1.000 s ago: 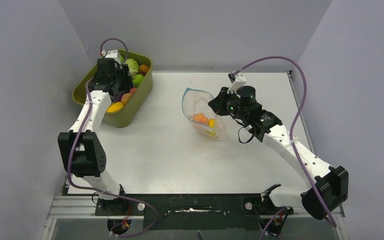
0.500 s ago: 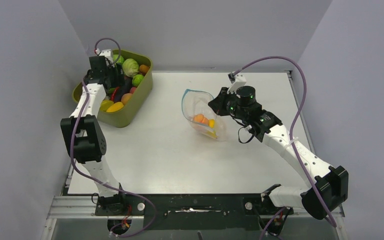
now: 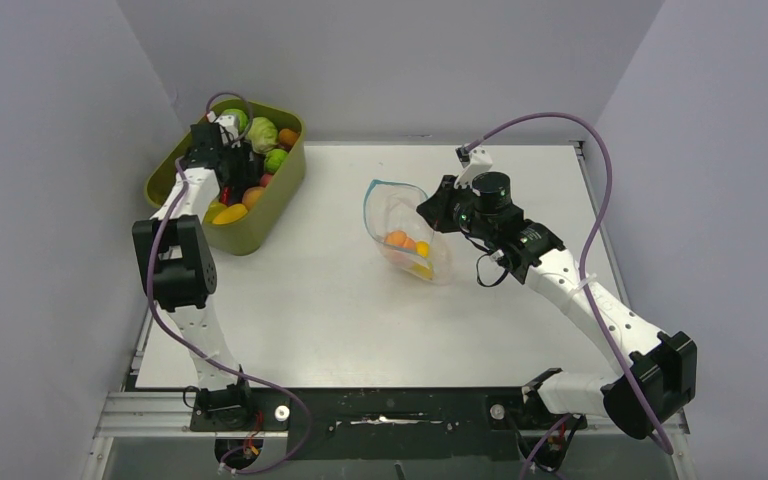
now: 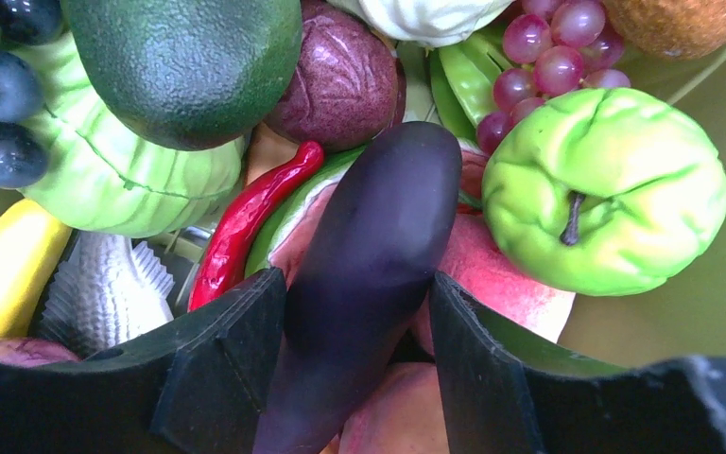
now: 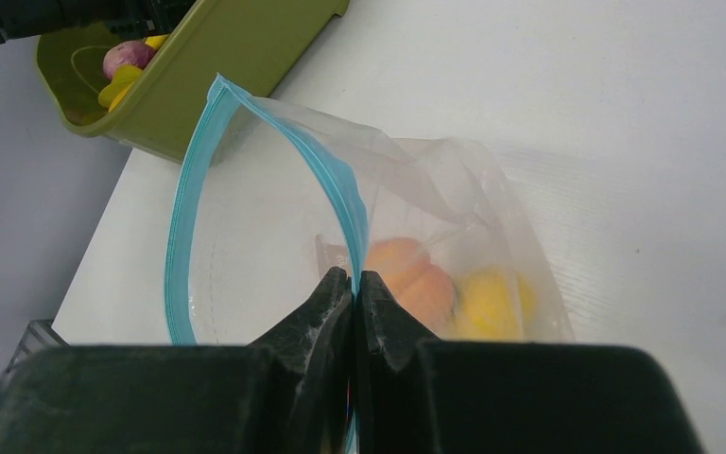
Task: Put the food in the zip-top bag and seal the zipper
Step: Pick up the fake vegetable from the bin, then place the fake vegetable in the zipper food storage bag.
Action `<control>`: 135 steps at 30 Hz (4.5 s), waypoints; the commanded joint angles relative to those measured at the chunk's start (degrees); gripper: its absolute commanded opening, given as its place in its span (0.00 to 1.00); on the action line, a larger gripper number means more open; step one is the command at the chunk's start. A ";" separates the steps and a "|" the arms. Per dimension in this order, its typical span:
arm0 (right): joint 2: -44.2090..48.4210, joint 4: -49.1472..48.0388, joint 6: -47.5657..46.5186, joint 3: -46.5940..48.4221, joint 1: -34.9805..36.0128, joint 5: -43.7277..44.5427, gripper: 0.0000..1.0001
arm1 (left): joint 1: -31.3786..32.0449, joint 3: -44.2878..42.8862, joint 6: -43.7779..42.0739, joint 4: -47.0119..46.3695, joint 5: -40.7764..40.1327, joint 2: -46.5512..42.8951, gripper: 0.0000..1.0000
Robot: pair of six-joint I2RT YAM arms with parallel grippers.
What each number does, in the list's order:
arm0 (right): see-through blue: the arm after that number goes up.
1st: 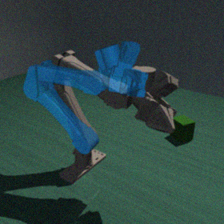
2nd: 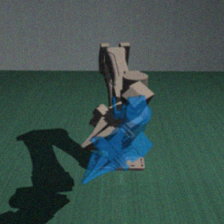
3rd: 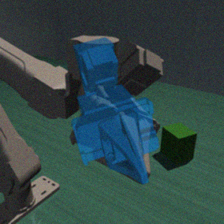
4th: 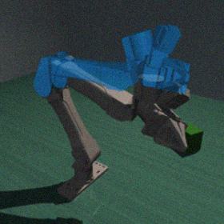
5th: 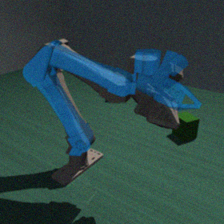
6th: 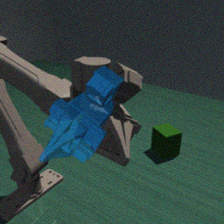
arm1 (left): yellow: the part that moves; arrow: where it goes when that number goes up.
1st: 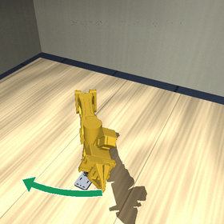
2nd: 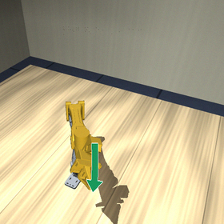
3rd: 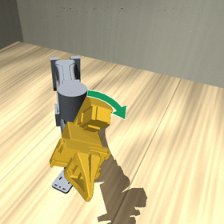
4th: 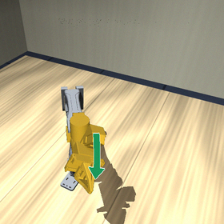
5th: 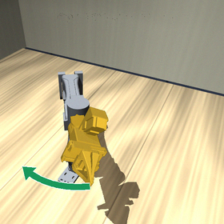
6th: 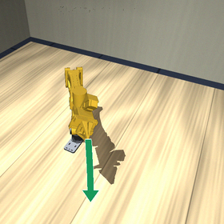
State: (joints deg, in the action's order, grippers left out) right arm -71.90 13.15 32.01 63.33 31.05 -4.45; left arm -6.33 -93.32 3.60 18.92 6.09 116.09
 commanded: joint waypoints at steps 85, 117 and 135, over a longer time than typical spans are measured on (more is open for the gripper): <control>-9.41 -13.69 16.89 3.99 2.57 2.14 0.00 | 17.48 25.14 40.41 -35.34 20.53 -46.16 0.15; -8.64 -17.10 19.67 3.55 1.64 1.55 0.00 | 36.98 45.92 41.38 -50.44 12.52 -40.68 0.15; -5.75 -16.29 18.23 0.82 1.01 2.10 0.00 | 37.40 36.65 32.32 -30.17 9.78 -42.37 0.63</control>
State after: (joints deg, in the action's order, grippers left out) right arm -81.06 0.93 51.18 64.23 32.56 -3.01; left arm 30.83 -52.45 39.94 -16.23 17.58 75.96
